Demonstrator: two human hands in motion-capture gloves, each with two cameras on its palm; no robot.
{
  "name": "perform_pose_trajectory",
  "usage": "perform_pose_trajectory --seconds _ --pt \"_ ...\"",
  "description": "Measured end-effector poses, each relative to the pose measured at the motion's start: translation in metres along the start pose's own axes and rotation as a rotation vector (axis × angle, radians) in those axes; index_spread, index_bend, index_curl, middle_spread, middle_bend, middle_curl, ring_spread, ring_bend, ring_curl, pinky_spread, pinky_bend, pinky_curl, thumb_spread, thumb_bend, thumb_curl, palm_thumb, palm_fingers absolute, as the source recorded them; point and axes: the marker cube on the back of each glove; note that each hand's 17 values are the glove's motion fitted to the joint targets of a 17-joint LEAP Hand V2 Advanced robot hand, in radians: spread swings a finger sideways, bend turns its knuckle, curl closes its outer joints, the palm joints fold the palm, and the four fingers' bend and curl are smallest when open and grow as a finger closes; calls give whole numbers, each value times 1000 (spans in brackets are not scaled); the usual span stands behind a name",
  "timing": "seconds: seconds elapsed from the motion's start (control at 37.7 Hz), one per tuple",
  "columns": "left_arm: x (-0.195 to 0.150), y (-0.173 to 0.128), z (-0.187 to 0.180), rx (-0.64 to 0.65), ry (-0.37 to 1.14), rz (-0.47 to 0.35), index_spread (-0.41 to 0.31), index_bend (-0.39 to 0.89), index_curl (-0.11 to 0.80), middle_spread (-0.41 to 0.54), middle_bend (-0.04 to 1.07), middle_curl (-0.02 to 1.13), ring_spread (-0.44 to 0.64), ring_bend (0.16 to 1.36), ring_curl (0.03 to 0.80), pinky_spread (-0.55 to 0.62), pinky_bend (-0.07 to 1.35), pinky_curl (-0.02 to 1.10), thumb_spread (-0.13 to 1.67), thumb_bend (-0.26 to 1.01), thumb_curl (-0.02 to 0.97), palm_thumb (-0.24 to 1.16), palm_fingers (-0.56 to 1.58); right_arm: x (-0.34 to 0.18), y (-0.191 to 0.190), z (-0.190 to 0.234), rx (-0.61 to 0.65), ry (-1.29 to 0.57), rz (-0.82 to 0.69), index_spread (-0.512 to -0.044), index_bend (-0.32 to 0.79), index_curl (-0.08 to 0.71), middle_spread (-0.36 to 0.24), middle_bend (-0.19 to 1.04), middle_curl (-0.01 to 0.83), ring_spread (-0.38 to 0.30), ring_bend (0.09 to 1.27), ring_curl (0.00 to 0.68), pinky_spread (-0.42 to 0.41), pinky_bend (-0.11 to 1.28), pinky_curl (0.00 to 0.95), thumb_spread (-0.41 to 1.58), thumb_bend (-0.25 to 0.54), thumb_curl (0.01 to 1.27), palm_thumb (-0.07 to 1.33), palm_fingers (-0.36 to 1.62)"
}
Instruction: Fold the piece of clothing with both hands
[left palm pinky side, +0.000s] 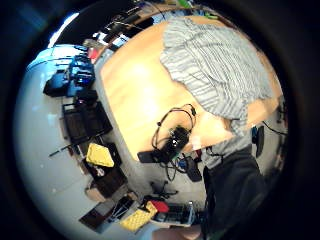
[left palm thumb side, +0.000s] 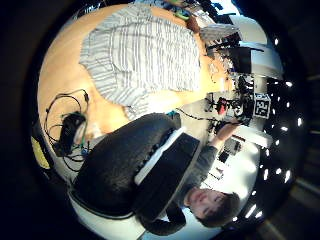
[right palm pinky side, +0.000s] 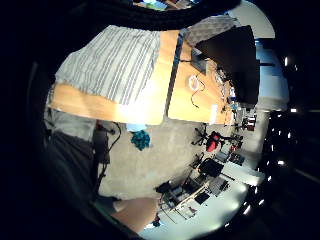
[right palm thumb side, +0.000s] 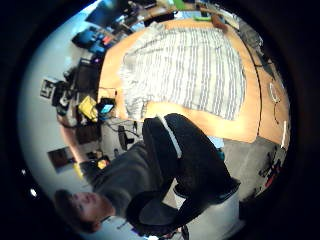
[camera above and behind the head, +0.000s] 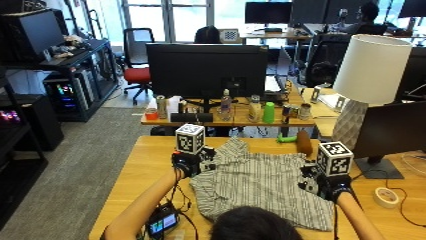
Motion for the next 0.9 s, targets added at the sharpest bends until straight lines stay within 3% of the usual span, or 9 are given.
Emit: perform_pose_trajectory --seconds 0.13,0.32,0.58,0.9 --pt "0 0 -3 33 -27 10 60 94 37 196 190 67 246 515 131 264 362 118 569 -29 44 -24 148 8 -2 4 39 4 -5 -253 85 42 28 185 73 103 375 112 186 603 198 686 160 69 285 260" --pt "6 2 4 12 -50 20 71 113 73 235 211 130 313 577 177 336 392 172 751 -41 82 -40 114 19 6 3 37 -4 15 -317 117 83 26 199 136 125 425 160 223 634 251 949 146 104 320 278" --pt "9 1 18 18 -128 19 77 132 121 260 209 188 357 611 205 373 416 222 855 -47 122 -47 67 28 6 1 29 1 53 -346 119 124 25 199 200 135 459 203 241 643 286 1113 111 144 356 270" --pt "21 7 22 -15 -107 24 78 126 159 288 195 231 402 638 225 401 441 261 886 -56 151 -59 2 31 11 -4 -16 19 72 -351 111 148 25 203 256 131 480 238 239 650 311 1178 57 176 381 256"
